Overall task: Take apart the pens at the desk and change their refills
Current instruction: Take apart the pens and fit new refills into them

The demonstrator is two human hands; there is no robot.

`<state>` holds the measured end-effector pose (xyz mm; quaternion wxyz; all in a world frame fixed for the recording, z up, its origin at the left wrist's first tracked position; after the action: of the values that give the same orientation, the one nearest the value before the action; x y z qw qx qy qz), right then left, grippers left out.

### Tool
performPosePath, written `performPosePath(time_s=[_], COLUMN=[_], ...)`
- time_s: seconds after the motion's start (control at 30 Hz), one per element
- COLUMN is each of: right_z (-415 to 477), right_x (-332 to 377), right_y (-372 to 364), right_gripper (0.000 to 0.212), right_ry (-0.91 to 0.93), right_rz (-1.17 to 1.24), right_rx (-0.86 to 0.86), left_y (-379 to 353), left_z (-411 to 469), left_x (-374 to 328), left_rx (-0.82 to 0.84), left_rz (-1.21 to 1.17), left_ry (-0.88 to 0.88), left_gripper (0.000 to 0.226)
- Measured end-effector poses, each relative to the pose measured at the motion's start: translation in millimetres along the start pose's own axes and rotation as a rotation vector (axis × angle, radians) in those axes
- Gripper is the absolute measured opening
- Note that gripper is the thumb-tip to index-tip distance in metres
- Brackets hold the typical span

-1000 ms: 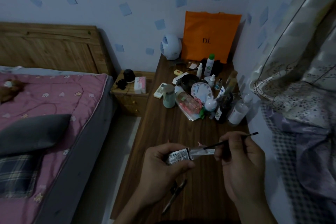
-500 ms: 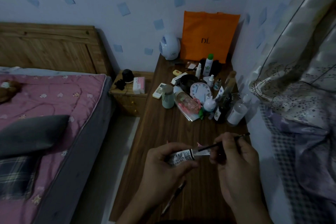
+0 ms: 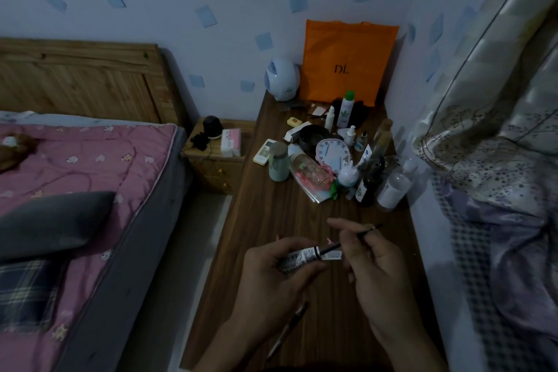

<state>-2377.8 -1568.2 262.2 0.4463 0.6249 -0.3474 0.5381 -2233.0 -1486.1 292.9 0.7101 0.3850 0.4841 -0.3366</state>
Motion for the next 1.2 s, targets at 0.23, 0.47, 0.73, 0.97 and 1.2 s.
performPosePath(time_s=[0.23,0.47,0.73,0.97,1.2], right_z=[0,4,10,11,6], right_x=[-4,-4,-3,-5,5], right_y=[-8,24,21,24,18], right_gripper=[0.026,0.017,0.004,0.015,0.017], right_ry=[-0.107,-0.013,0.014,0.010,0.102], right_rz=[0.248,0.370,0.336,0.264,-0.145], right_rx=[0.066,-0.166,-0.013,-0.025,0.015], left_y=[-4,-2,-11,-25,-28], left_z=[0,0,3,5,7], left_x=[5,12,10,11,8], left_rx=[0.009,0.005,0.130,0.296,0.316], left_rz=[-0.022,-0.007,0.164,0.482,0.404], left_ry=[0.023,0.109,0.049,-0.011,0.005], left_gripper=[0.025,0.016,0.014,0.020,0.016])
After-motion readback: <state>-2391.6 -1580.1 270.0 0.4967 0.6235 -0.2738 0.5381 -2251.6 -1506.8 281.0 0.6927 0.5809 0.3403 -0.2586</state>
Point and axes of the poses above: each hand's wrist, its own z-axis towards the middle knuckle, its own y-axis out of the back of the hand, x = y × z, the point moved 8 cm from there along z, towards the middle knuckle, and after that the axes turned 3 degrees about -z, right-handed, at the moved point
